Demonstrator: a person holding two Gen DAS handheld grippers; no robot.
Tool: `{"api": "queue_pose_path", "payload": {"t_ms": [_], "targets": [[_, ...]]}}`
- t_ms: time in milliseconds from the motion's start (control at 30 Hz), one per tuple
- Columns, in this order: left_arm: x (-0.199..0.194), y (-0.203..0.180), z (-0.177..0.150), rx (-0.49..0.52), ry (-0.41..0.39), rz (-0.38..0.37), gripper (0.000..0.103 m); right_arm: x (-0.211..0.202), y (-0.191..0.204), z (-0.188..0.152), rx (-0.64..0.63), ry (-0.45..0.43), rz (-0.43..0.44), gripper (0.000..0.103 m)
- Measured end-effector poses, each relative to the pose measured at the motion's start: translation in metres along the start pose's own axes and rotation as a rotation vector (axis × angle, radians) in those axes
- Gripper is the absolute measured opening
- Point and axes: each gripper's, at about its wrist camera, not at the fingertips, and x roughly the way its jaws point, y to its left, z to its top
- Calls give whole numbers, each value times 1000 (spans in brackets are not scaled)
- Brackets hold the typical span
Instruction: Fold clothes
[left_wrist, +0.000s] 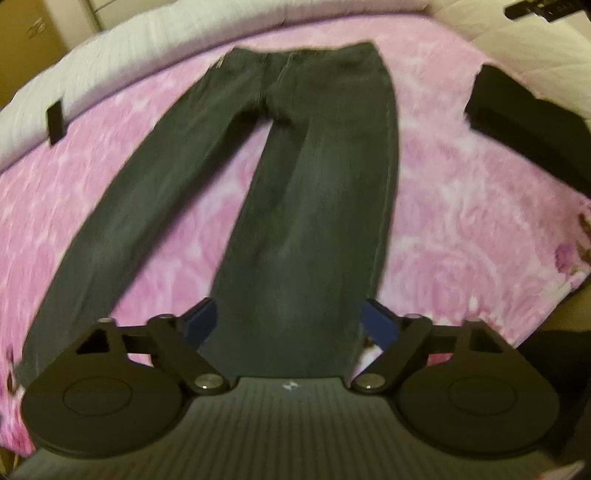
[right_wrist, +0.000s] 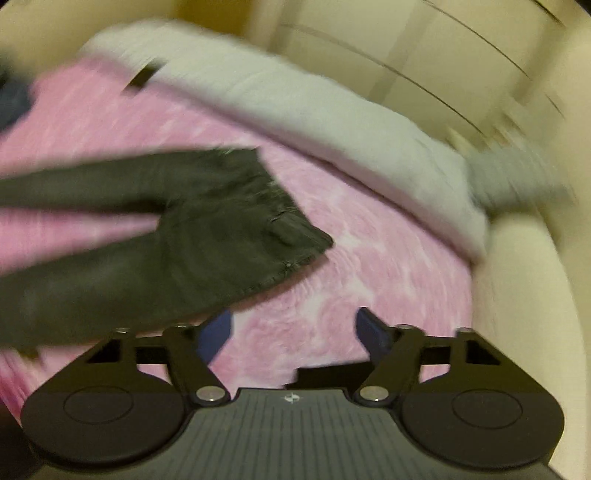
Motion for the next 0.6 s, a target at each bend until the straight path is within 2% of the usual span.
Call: {"api": "queue_pose_path", "payload": {"t_ms": [167,233,300,400,500,533,600], "targets": [[21,-47,-30,7,97,142,80,80,-12,-12,-288,-50,130,66],[36,-61,-42,0,136,189,80,110,-12,-15,-399,-52,164,54],[53,-69,-51,-5,175,220,79,135,-9,-17,-506,-67,181,50],[76,-71,-57,4,204,258,76,167,-7,-16,-611,-71,218,42],[92,-66,-60,1,225,273,66,195,-4,-12,-718,-84,231,39],[96,-63,-61,-4,230,272,66,203,-5,-10,-729,-84,238,32],[101,-59,-61,-10,238,267,66,217,-5,-4,-737,-73,254,26]]}}
